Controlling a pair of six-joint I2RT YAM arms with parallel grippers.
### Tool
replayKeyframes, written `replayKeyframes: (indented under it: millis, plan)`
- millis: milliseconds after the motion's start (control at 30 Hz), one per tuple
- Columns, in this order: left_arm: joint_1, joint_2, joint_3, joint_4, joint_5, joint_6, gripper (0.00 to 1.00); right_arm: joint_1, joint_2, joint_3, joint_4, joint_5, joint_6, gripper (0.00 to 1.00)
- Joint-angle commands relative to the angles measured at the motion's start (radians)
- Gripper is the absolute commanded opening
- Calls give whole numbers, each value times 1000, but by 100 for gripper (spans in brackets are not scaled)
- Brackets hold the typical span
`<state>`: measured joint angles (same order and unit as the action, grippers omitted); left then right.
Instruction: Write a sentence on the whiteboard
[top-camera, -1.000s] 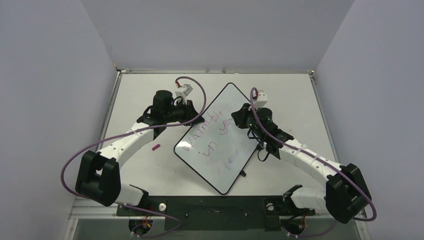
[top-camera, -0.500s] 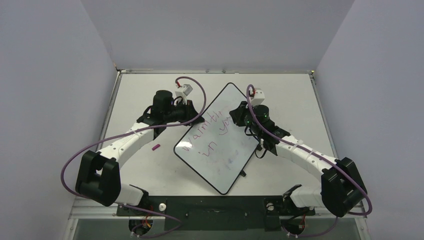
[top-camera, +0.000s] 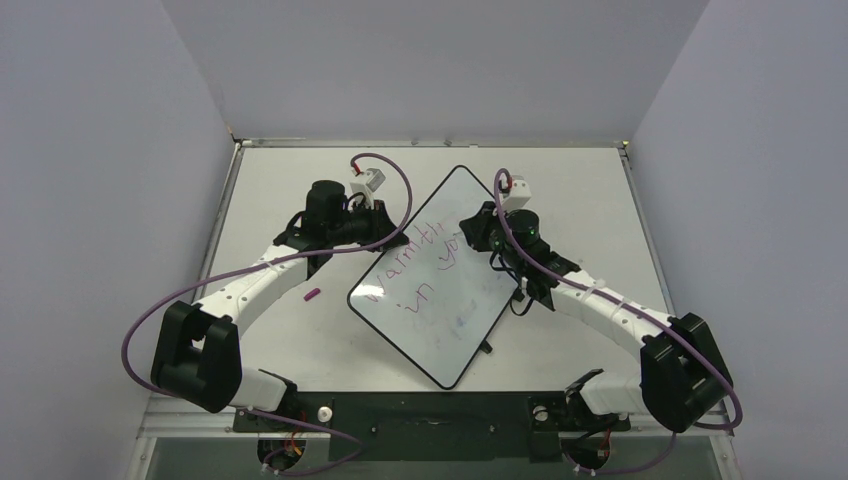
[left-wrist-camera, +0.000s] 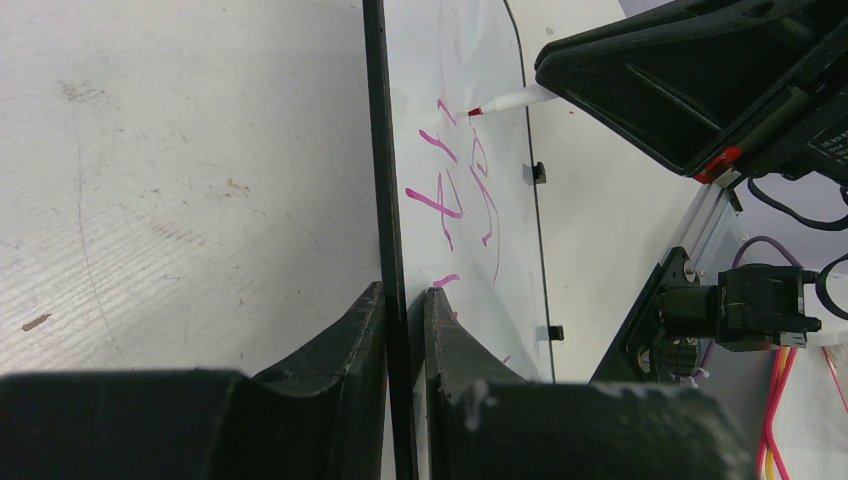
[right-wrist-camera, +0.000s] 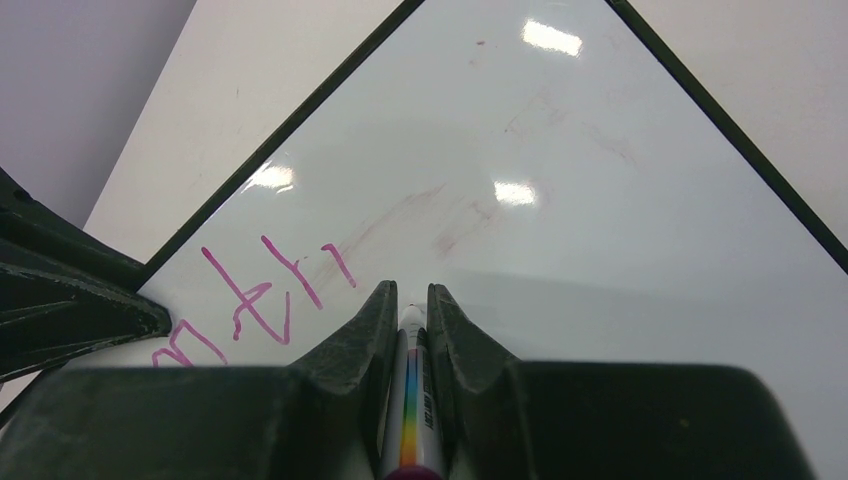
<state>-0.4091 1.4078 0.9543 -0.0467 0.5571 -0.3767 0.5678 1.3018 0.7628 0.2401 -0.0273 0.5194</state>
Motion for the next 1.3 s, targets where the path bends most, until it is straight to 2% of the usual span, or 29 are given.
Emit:
replayKeyframes:
  millis: [0,633,1267]
  plan:
    - [8,-20,4,61,-52,93,0,-8,-21,-30,39,-10,13,0]
    - [7,-26,2,57,-57,93,0,-7,-91,-102,17,23,14,0]
    - [8,-25,3,56,-56,94,0,-33,-59,-12,-19,24,1,0]
